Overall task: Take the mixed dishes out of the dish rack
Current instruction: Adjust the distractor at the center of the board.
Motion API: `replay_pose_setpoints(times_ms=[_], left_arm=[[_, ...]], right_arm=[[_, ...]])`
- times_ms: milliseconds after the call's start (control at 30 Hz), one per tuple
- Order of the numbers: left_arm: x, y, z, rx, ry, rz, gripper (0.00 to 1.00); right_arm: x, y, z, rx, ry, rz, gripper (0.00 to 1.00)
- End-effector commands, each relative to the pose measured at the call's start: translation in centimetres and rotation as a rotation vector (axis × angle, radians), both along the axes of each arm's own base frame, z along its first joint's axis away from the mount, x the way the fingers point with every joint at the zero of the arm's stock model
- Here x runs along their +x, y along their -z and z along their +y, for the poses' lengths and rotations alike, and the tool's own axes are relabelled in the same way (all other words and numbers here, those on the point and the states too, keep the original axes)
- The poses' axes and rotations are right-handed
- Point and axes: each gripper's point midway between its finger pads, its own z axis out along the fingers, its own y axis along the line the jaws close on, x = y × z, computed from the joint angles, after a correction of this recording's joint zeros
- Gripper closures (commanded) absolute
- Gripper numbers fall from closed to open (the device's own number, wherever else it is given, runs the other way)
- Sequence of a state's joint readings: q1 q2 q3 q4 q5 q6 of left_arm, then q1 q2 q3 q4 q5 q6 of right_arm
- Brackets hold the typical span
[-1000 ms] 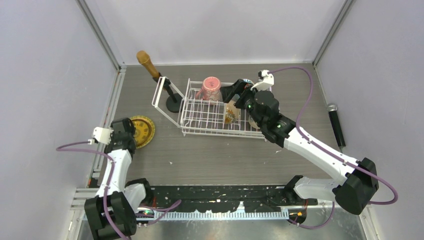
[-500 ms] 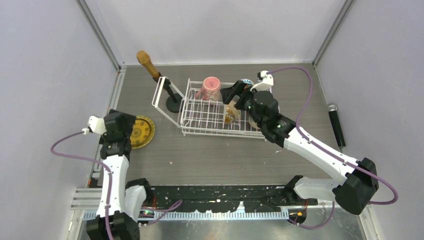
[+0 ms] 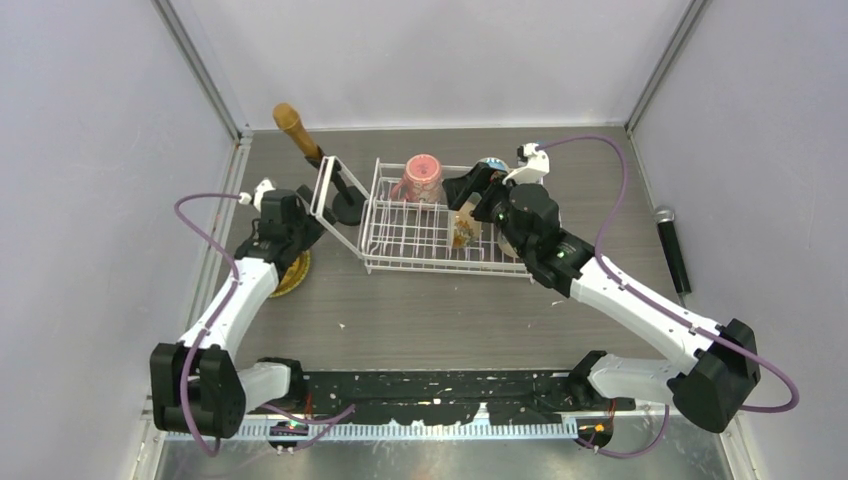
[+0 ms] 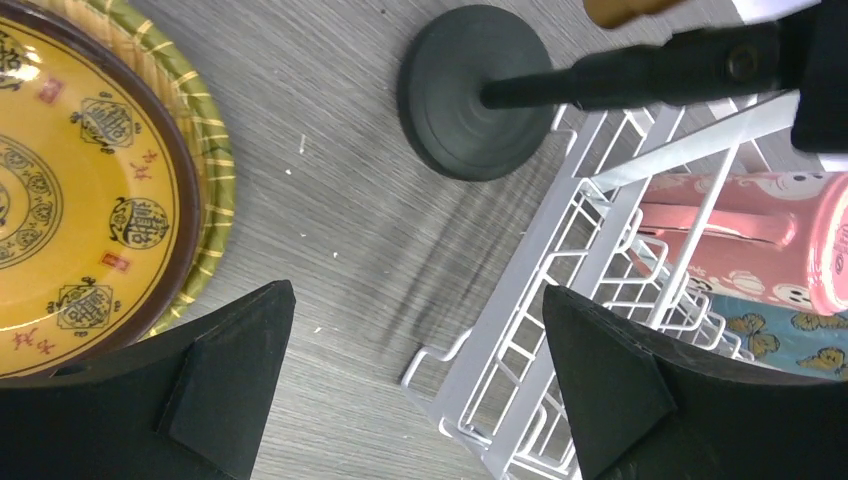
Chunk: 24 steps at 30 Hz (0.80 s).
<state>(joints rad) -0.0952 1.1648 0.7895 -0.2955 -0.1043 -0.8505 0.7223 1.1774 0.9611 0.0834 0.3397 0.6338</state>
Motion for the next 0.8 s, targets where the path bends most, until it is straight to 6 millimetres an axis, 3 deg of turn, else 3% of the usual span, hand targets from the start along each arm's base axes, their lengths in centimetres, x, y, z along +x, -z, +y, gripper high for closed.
replay_pose_setpoints(times_ms=[0, 167, 300, 533, 767], left_arm=[[1.1, -4.2, -2.4, -0.003, 0.092, -0.147, 0.00], [0.9, -5.0, -4.5, -0.003, 0.145, -0.175, 0.00], [1.2, -5.3, -5.9, 0.035, 0.181, -0.165, 0.00], [1.3, -3.9, -4.9, 0.106, 0.151, -0.097, 0.00], [0.8, -4.6, -3.8, 0.152, 0.124, -0.111, 0.00]], right_arm=[[-0.3, -1.6, -1.3, 0.033, 0.040, -0.043, 0.00], [0.1, -1.0, -1.1, 0.001, 0.043, -0.026, 0.00], [0.6, 0.9, 0.0, -0.085, 0.009, 0.054, 0.00], [1.3, 3.5, 0.2, -0.209, 0.006, 0.141, 0.01], [1.4, 5.9, 0.6, -0.363, 0.033, 0.214, 0.03]])
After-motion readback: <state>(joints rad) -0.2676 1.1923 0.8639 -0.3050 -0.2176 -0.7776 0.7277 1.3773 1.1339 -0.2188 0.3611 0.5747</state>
